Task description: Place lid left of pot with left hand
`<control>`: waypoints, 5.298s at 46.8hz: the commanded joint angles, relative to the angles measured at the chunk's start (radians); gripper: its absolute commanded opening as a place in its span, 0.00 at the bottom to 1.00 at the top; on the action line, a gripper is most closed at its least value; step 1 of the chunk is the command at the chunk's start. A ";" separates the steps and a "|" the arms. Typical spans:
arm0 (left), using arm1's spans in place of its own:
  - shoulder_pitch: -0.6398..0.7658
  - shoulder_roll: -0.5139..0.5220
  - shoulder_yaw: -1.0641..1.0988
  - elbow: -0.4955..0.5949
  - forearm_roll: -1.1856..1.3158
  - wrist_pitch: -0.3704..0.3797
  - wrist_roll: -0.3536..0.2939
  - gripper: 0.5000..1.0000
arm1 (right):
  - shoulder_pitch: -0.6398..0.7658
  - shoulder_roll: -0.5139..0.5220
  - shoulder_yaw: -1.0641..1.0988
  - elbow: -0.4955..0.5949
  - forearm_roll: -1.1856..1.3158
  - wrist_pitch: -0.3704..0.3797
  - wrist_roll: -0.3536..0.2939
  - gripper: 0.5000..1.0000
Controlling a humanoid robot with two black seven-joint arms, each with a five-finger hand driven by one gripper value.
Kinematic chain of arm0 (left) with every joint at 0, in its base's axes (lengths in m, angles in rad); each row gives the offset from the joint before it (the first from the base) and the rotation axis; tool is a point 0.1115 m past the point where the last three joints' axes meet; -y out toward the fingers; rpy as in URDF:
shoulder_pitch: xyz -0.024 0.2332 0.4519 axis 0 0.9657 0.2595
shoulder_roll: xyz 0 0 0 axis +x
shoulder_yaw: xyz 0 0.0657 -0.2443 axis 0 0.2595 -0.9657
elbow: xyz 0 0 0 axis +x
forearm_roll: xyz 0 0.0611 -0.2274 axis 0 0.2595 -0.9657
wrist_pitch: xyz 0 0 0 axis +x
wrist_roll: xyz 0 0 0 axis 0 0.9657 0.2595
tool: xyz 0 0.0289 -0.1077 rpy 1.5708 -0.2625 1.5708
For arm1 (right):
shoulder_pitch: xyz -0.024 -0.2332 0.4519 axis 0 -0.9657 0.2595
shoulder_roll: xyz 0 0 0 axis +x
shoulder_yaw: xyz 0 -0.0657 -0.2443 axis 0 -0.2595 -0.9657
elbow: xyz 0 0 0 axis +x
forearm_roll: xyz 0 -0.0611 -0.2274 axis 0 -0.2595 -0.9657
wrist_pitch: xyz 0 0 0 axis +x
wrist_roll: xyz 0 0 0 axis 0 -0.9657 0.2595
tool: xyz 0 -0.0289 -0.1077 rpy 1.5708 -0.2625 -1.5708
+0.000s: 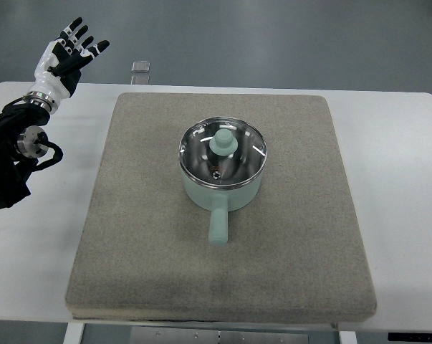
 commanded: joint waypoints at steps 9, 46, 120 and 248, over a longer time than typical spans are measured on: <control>-0.062 0.028 0.071 0.000 0.009 0.004 0.006 0.99 | 0.000 0.000 0.000 0.000 0.000 0.000 0.000 0.84; -0.276 0.105 0.177 -0.220 0.853 0.017 -0.005 0.99 | 0.000 0.000 0.000 0.000 0.000 0.000 0.000 0.84; -0.458 0.278 0.279 -0.860 1.707 -0.065 -0.139 0.99 | 0.000 0.000 0.000 0.000 0.000 0.000 0.000 0.84; -0.435 0.188 0.267 -0.829 1.833 -0.046 -0.139 0.99 | 0.000 0.000 0.000 0.000 0.000 0.000 0.000 0.84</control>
